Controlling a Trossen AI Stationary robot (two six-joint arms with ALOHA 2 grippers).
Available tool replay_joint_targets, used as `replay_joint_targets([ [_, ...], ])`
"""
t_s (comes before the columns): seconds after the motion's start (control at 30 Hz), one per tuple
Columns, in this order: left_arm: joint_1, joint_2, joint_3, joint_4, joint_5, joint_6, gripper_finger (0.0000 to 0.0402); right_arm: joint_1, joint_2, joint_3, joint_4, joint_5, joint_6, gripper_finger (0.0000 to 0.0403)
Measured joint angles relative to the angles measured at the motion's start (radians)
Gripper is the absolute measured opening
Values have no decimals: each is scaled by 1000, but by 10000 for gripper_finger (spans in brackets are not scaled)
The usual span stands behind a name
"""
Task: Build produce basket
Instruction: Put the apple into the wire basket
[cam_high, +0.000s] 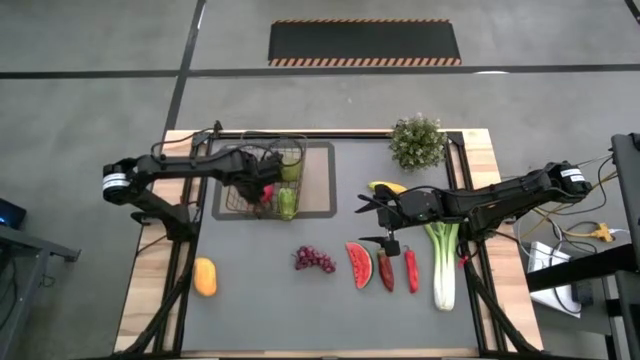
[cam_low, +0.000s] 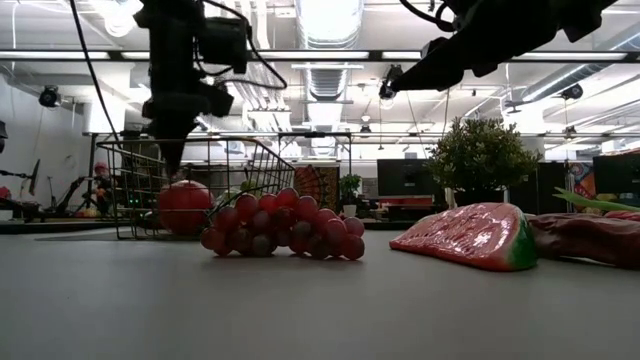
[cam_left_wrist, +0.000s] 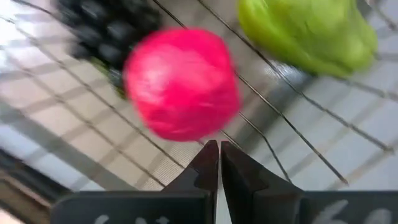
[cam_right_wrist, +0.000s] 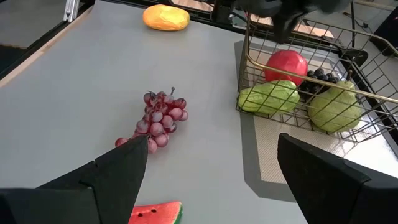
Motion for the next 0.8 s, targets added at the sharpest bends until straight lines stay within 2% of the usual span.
replay_joint_targets([
  [0.23, 10, -7, 11, 44, -292, 22, 1, 0, 0, 0, 0, 1, 6, 338],
  [0.33, 26, 3, -15, 106, -285, 32, 1, 0, 0, 0, 0, 1, 7, 338],
  [0.5, 28, 26, -47, 110, -269, 24, 1, 0, 0, -2, 1, 1, 25, 338],
  [0.8, 28, 34, -70, 228, -176, 25, 1, 0, 1, -7, 3, 2, 26, 338],
])
